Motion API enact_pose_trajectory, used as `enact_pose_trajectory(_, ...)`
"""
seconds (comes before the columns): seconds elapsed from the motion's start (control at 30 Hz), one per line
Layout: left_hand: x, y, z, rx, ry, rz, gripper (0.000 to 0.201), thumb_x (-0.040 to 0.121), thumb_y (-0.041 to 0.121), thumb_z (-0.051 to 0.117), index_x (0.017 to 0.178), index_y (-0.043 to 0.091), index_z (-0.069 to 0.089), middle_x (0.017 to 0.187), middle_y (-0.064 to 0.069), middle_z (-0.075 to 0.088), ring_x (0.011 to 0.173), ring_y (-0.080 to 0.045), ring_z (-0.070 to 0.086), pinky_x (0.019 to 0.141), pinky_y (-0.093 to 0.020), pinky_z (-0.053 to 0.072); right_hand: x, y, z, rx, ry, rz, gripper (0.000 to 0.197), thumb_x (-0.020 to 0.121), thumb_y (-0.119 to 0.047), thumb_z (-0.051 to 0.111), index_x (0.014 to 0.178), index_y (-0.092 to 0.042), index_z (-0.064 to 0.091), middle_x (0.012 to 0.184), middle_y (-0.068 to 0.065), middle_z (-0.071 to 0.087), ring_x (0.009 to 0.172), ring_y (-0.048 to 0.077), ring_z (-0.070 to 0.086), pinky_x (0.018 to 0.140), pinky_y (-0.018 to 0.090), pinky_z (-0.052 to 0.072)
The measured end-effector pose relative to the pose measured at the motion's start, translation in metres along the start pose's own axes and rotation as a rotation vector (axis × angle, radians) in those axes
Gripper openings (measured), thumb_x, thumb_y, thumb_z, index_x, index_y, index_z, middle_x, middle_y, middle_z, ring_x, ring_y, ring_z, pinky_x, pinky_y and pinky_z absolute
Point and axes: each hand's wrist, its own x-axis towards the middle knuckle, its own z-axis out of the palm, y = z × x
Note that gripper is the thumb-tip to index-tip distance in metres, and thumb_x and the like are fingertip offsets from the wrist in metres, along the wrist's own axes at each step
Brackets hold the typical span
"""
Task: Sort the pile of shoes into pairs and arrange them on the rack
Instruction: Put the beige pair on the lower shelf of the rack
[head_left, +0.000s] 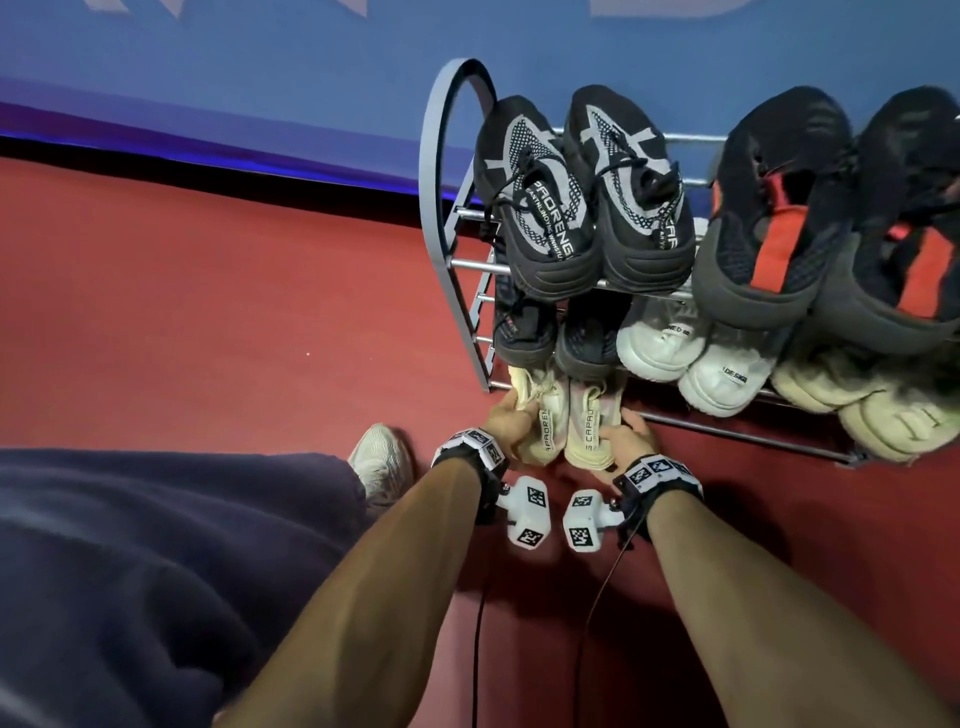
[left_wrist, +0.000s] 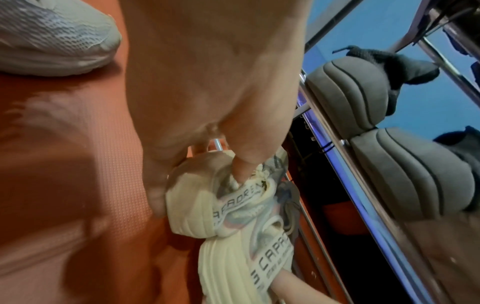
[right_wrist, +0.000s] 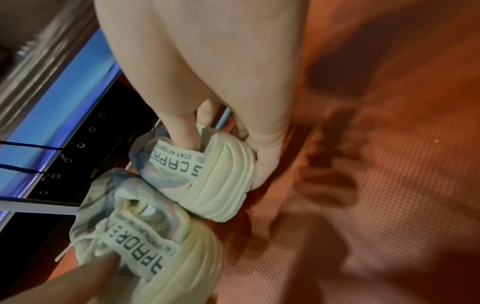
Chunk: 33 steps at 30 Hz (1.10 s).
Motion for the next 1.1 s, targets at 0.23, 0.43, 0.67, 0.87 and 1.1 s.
enact_pose_trajectory(0.23,-0.007,0.003,0.010,-0.073,0.144,0.085,0.050,0.079,-0.008,0.073,0.122,0.003,0.051,0.102,-0.010,0.065,0.096,-0.027,0.064,0.093,-0.049,0.056,-0.008,0.000,-0.009,0.254,-0.023,0.052,0.038,0.080,0.003,0.068,0.106,-0.025,0.065,0.110,0.008,0.071,0.096,0.023,0.070,0.082,0.046,0.060)
enact_pose_trajectory(0.43,0.004,0.017,0.019,-0.248,0.125,0.101,0.052,0.076,0.005,0.078,0.122,0.007,0.053,0.116,-0.018,0.069,0.099,-0.031,0.071,0.082,-0.052,0.061,-0.004,-0.030,-0.016,0.318,-0.135,0.005,0.043,0.086,-0.003,0.070,0.123,-0.024,0.063,0.112,0.003,0.072,0.105,0.019,0.069,0.077,0.035,0.060)
enact_pose_trajectory(0.67,0.009,0.003,0.020,-0.272,0.075,-0.044,0.039,0.086,0.001,0.073,0.122,-0.006,0.060,0.109,-0.022,0.071,0.081,-0.029,0.069,0.063,-0.034,0.062,-0.001,-0.020,-0.008,0.274,-0.066,0.058,0.027,0.085,-0.002,0.073,0.100,-0.017,0.055,0.115,0.012,0.068,0.107,0.025,0.065,0.089,0.037,0.056)
enact_pose_trajectory(0.87,0.011,0.011,0.015,-0.259,0.057,-0.067,0.014,0.082,-0.013,0.071,0.095,-0.012,0.064,0.093,-0.024,0.070,0.059,-0.023,0.069,0.056,-0.028,0.062,0.007,-0.013,-0.020,0.279,-0.137,0.073,0.032,0.087,0.005,0.067,0.103,-0.022,0.060,0.116,0.009,0.067,0.097,0.014,0.063,0.093,0.032,0.052)
enact_pose_trajectory(1.1,0.009,0.020,0.000,-0.403,0.095,-0.061,0.016,0.084,-0.017,0.064,0.094,-0.006,0.060,0.065,-0.008,0.070,0.056,-0.018,0.069,0.055,-0.024,0.060,0.004,-0.022,-0.001,0.342,-0.160,0.003,0.045,0.083,0.010,0.065,0.117,-0.019,0.064,0.115,0.011,0.070,0.112,0.020,0.064,0.093,0.031,0.053)
